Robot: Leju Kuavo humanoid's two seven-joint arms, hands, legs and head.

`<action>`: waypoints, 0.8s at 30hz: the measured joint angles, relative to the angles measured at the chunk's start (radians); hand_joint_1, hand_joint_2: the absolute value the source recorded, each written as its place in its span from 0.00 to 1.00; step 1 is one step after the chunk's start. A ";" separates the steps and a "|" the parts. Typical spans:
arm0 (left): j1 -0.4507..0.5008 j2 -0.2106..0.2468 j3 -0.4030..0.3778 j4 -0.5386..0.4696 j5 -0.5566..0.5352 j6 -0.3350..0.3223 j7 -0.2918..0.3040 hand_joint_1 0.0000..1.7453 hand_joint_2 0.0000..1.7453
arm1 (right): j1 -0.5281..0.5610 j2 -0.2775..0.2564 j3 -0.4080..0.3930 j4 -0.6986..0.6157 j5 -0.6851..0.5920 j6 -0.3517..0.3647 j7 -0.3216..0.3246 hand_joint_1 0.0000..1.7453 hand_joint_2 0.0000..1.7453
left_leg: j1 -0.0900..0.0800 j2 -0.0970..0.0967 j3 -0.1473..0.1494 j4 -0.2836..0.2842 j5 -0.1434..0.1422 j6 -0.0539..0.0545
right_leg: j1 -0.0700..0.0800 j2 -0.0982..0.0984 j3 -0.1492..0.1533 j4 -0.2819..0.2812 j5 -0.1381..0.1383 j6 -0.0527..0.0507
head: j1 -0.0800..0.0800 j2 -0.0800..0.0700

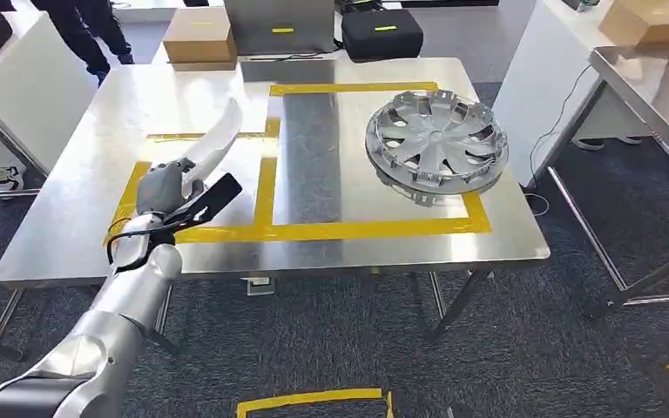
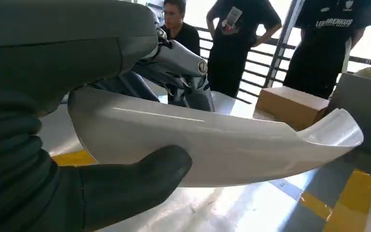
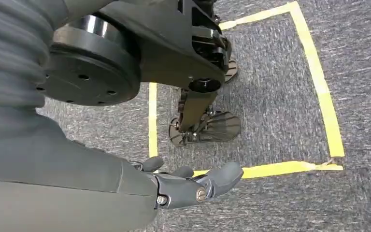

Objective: Take the parts from the cabinet and place them on the table.

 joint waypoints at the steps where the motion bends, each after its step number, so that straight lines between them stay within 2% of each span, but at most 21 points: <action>1: -0.009 -0.002 0.000 0.014 -0.001 -0.003 0.013 1.00 1.00 | 0.000 0.000 0.000 0.000 0.000 0.000 -0.001 0.00 1.00 | 0.000 0.000 0.000 0.000 0.000 0.000 | 0.000 0.000 0.000 0.000 0.000 0.000 | 0.000 0.000; 6: -0.045 -0.009 0.000 0.081 -0.005 0.013 0.045 1.00 1.00 | 0.000 0.000 0.000 0.000 0.000 -0.002 -0.003 0.00 1.00 | 0.000 0.000 0.000 0.000 0.000 0.000 | 0.000 0.000 0.000 0.000 0.000 0.000 | 0.000 0.000; 12: -0.051 -0.009 0.000 0.124 -0.007 0.091 0.081 1.00 1.00 | 0.001 0.000 0.000 0.000 0.000 -0.006 -0.002 0.00 1.00 | 0.000 0.000 0.000 0.000 0.000 0.000 | 0.000 0.000 0.000 0.000 0.000 0.000 | 0.000 0.000; 24: -0.051 -0.007 0.001 0.181 -0.016 0.116 0.113 1.00 1.00 | 0.003 0.000 0.000 0.000 -0.004 -0.008 -0.011 0.00 1.00 | 0.000 0.000 0.000 0.000 0.000 0.000 | 0.000 0.000 0.000 0.000 0.000 0.000 | 0.000 0.000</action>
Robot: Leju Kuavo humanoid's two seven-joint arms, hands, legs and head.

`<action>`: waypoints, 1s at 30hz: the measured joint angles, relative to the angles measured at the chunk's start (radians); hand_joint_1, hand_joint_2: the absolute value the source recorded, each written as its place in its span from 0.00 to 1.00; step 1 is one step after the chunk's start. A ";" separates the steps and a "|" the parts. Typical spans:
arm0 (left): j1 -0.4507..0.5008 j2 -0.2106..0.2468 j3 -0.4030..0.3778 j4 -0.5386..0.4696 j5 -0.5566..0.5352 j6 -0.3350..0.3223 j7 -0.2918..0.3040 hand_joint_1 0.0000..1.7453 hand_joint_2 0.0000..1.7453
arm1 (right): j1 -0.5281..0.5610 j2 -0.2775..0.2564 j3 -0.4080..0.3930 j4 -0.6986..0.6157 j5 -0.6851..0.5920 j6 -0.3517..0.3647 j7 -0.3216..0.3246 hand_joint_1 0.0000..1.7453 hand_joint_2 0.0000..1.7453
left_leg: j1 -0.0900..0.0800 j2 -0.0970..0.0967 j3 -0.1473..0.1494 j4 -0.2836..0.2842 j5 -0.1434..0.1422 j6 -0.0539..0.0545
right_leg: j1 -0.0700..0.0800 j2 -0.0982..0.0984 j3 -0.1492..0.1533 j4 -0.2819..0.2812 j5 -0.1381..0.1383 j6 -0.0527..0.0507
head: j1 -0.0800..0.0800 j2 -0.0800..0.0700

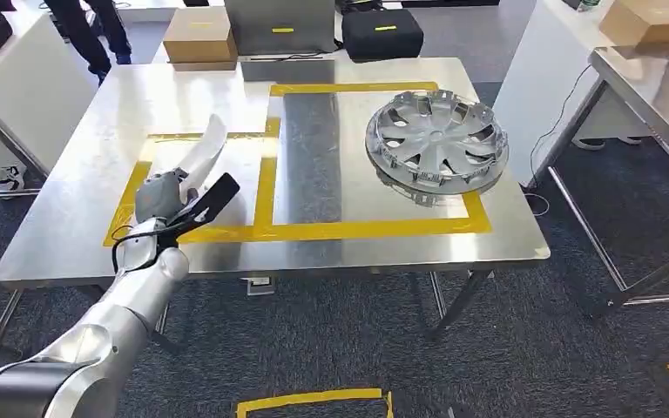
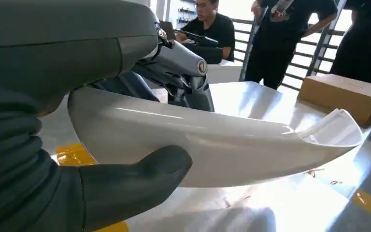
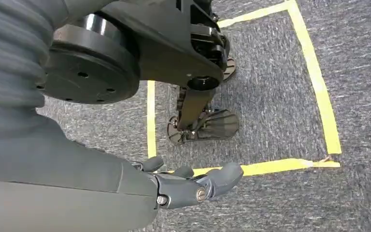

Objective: Take the parts from the cabinet and place them on the table.

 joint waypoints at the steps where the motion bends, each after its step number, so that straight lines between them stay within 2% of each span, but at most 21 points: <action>1: 0.000 0.000 0.000 0.003 0.000 0.000 -0.001 1.00 1.00 | 0.000 0.000 0.000 0.000 0.000 0.000 0.000 0.00 1.00 | 0.000 0.000 0.000 0.000 0.000 0.000 | 0.000 0.000 0.000 0.000 0.000 0.000 | 0.000 0.000; 25: 0.014 0.024 0.017 0.031 -0.007 0.002 -0.010 1.00 1.00 | 0.005 0.005 0.001 0.000 0.009 0.010 -0.001 0.00 1.00 | 0.000 0.000 0.000 0.000 0.000 0.000 | 0.000 0.000 0.000 0.000 0.000 0.000 | 0.000 0.000; 26: 0.014 0.025 0.018 0.031 -0.007 -0.001 -0.014 0.00 1.00 | 0.005 0.005 0.002 0.000 0.009 0.010 -0.002 0.00 0.00 | 0.000 0.000 0.000 0.000 0.000 0.000 | 0.000 0.000 0.000 0.000 0.000 0.000 | 0.000 0.000; 30: 0.014 0.027 0.023 0.031 -0.008 -0.024 -0.029 0.00 1.00 | 0.005 0.006 0.003 0.000 0.010 0.015 -0.004 0.00 0.00 | 0.000 0.000 0.000 0.000 0.000 0.000 | 0.000 0.000 0.000 0.000 0.000 0.000 | 0.000 0.000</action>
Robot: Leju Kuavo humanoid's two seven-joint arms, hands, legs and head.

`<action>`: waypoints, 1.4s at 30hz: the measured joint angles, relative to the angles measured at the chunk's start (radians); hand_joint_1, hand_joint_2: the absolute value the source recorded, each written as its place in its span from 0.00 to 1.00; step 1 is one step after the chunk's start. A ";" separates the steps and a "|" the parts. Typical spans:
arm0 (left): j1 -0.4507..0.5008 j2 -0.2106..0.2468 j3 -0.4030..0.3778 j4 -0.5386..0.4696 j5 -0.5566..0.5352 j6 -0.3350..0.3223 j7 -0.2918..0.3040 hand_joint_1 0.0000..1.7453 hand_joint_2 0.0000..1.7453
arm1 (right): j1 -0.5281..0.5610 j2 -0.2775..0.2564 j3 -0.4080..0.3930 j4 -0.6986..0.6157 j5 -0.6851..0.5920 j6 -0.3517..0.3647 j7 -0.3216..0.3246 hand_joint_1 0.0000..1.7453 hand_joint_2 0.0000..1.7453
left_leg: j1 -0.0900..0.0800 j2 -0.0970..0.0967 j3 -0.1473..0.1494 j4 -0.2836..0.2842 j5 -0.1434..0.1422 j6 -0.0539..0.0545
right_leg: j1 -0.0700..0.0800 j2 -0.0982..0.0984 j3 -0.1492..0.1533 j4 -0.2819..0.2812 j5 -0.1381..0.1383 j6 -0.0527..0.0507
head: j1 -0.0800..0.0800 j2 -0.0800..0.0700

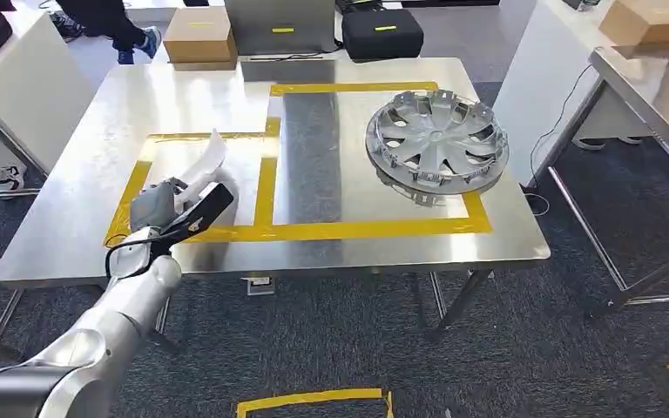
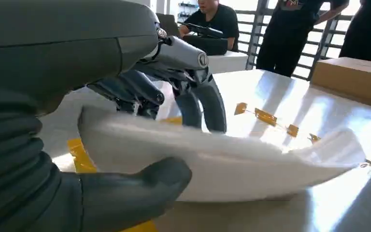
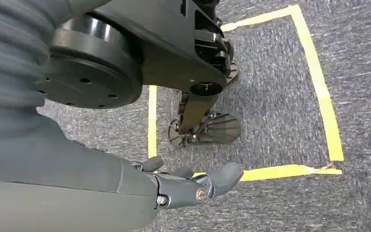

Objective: Take the parts from the cabinet and place them on the table.

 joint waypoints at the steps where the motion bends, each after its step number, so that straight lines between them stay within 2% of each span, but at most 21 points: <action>1: 0.000 0.000 0.002 0.000 0.000 -0.003 -0.005 0.00 1.00 | 0.000 0.000 0.000 0.000 0.000 0.002 0.000 0.00 0.00 | 0.000 0.000 0.000 0.000 0.000 0.000 | 0.000 0.000 0.000 0.000 0.000 0.000 | 0.000 0.000; 2: 0.000 0.000 0.002 0.000 0.000 -0.002 -0.019 0.00 1.00 | 0.000 0.000 0.000 0.000 0.000 0.003 0.000 0.00 0.00 | 0.000 0.000 0.000 0.000 0.000 0.000 | 0.000 0.000 0.000 0.000 0.000 0.000 | 0.000 0.000; 3: 0.000 0.000 0.003 0.000 0.000 -0.001 -0.027 0.00 0.00 | 0.000 0.000 0.000 0.000 0.000 0.003 0.000 0.00 0.00 | 0.000 0.000 0.000 0.000 0.000 0.000 | 0.000 0.000 0.000 0.000 0.000 0.000 | 0.000 0.000; 15: 0.000 0.001 0.004 0.000 -0.016 0.015 -0.037 0.00 0.00 | 0.000 0.002 0.000 0.000 -0.004 0.003 -0.005 0.00 0.00 | 0.000 0.000 0.000 0.000 0.000 0.000 | 0.000 0.000 0.000 0.000 0.000 0.000 | 0.000 0.000; 19: 0.000 0.001 0.005 -0.001 -0.016 0.023 -0.058 0.00 0.00 | 0.000 0.003 0.000 0.000 -0.004 0.004 -0.006 0.00 0.00 | 0.000 0.000 0.000 0.000 0.000 0.000 | 0.000 0.000 0.000 0.000 0.000 0.000 | 0.000 0.000; 26: -0.003 -0.004 0.012 -0.021 -0.010 0.044 -0.162 0.00 0.00 | 0.000 0.003 0.000 0.000 -0.005 0.005 -0.014 0.00 0.00 | 0.000 0.000 0.000 0.000 0.000 0.000 | 0.000 0.000 0.000 0.000 0.000 0.000 | 0.000 0.000; 30: -0.003 -0.014 0.012 -0.063 -0.001 0.090 -0.228 0.00 0.00 | 0.000 0.003 0.000 0.000 -0.010 0.005 -0.016 0.00 0.00 | 0.000 0.000 0.000 0.000 0.000 0.000 | 0.000 0.000 0.000 0.000 0.000 0.000 | 0.000 0.000; 34: 0.040 -0.017 0.007 -0.195 0.029 0.102 -0.273 0.00 0.00 | 0.001 0.003 0.000 0.000 -0.016 0.005 -0.020 0.00 0.00 | 0.000 0.000 0.000 0.000 0.000 0.000 | 0.000 0.001 0.000 0.000 0.000 0.000 | 0.000 0.000; 42: 0.260 0.019 -0.044 -0.630 0.100 0.003 -0.237 0.00 0.00 | 0.011 0.002 -0.002 0.000 -0.050 0.000 -0.044 0.00 0.00 | 0.000 0.001 0.000 -0.001 0.000 0.000 | 0.000 0.001 0.000 0.000 -0.001 0.000 | 0.000 0.000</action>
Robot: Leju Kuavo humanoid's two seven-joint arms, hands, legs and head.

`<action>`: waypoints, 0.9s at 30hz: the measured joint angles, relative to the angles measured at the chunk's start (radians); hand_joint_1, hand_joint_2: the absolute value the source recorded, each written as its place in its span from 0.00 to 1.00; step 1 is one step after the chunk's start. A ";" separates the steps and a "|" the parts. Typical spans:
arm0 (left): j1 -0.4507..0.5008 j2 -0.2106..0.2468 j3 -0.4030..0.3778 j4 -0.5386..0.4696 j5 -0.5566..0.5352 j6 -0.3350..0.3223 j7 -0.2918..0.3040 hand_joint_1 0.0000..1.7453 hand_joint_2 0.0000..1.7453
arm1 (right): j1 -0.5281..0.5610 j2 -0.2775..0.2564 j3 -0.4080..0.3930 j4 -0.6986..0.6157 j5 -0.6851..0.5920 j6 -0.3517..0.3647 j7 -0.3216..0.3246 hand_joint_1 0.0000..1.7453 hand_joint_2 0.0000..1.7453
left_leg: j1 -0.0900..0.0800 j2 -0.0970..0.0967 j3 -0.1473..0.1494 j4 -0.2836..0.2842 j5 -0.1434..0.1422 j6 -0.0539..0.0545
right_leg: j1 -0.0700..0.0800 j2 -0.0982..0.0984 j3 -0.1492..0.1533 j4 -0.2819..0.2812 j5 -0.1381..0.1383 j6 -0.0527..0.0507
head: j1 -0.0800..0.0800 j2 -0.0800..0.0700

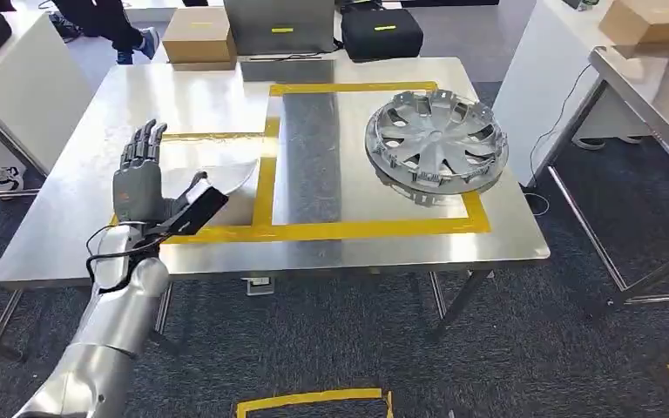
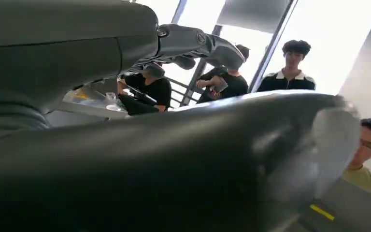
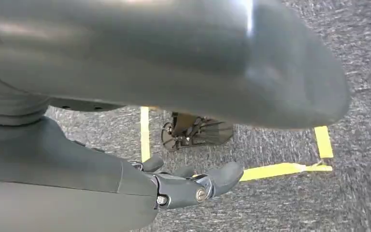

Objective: Take the parts from the cabinet and place them on the table.

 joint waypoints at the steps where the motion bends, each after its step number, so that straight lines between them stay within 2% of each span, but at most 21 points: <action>1: 0.033 0.006 0.000 -0.057 0.032 -0.014 -0.010 0.00 0.00 | 0.001 -0.001 -0.002 0.000 -0.005 -0.004 -0.005 0.00 0.00 | 0.000 0.000 0.000 0.000 0.000 0.000 | 0.000 0.000 0.000 0.000 0.000 0.000 | 0.000 0.000; 3: 0.095 0.018 0.000 -0.139 0.091 -0.039 -0.036 0.00 0.00 | 0.003 -0.002 -0.006 0.000 -0.016 -0.006 -0.012 0.00 0.00 | 0.000 0.001 0.000 0.000 0.000 0.000 | 0.000 0.000 0.000 0.000 -0.001 0.000 | 0.000 0.000; 8: 0.272 0.054 0.005 -0.315 0.288 -0.108 -0.143 0.00 0.00 | 0.013 -0.011 -0.024 0.000 -0.042 -0.014 -0.032 0.00 0.00 | 0.000 0.001 0.000 0.000 -0.001 0.000 | 0.000 0.001 0.000 0.000 -0.001 -0.001 | 0.000 0.000; 11: 0.387 0.065 0.021 -0.407 0.359 -0.135 -0.185 0.00 0.00 | 0.021 -0.018 -0.032 0.000 -0.047 -0.015 -0.040 0.00 0.00 | 0.000 0.002 0.000 0.000 -0.002 0.001 | 0.000 0.001 0.000 0.000 -0.002 -0.001 | 0.000 0.000; 15: 0.537 0.065 0.047 -0.524 0.369 -0.153 -0.207 0.00 0.00 | 0.024 -0.030 -0.043 0.000 -0.053 -0.014 -0.047 0.00 0.00 | 0.000 0.002 0.000 0.000 -0.004 0.001 | 0.000 0.001 0.000 -0.001 -0.004 0.000 | 0.000 0.000; 19: 0.629 0.058 0.055 -0.613 0.369 -0.164 -0.212 0.00 0.00 | 0.024 -0.037 -0.053 0.000 -0.060 -0.011 -0.050 0.00 0.00 | 0.000 0.001 0.000 0.000 -0.004 0.002 | 0.000 0.000 0.001 -0.001 -0.004 0.001 | 0.000 0.000; 27: 0.668 0.034 0.055 -0.689 0.366 -0.206 -0.236 0.00 0.00 | 0.024 -0.042 -0.073 0.000 -0.080 -0.020 -0.050 0.00 0.00 | 0.000 0.001 0.002 0.000 -0.004 0.002 | 0.000 0.000 0.002 -0.001 -0.004 0.001 | 0.000 0.000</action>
